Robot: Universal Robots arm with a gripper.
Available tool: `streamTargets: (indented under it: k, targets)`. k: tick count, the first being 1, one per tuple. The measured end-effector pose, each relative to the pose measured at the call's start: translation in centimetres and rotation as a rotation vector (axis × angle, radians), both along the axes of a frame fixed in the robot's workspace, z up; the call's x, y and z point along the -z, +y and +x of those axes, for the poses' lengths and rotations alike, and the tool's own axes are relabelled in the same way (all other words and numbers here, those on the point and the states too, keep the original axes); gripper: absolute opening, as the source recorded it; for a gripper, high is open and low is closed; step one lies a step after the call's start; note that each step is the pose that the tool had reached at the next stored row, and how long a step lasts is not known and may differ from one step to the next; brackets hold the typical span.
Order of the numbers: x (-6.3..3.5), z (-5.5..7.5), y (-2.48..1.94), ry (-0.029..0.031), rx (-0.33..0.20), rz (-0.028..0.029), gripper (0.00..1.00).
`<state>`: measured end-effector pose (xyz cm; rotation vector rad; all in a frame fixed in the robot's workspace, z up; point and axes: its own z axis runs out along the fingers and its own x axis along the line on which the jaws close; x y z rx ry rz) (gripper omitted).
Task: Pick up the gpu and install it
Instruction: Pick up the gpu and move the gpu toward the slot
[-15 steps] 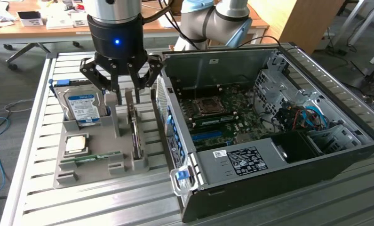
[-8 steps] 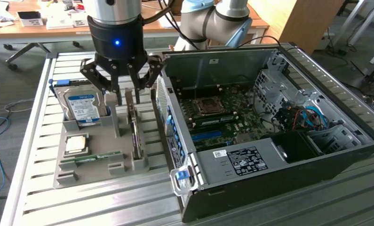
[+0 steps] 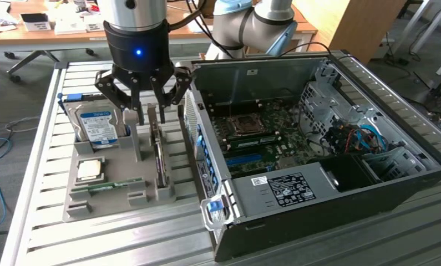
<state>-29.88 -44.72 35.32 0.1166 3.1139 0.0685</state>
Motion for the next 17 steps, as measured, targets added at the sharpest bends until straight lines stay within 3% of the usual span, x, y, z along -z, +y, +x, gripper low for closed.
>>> streamTargets:
  k: [17]
  targets:
    - [0.42, 0.00, 0.00, -0.0003, 0.000, 0.0003, 0.42]
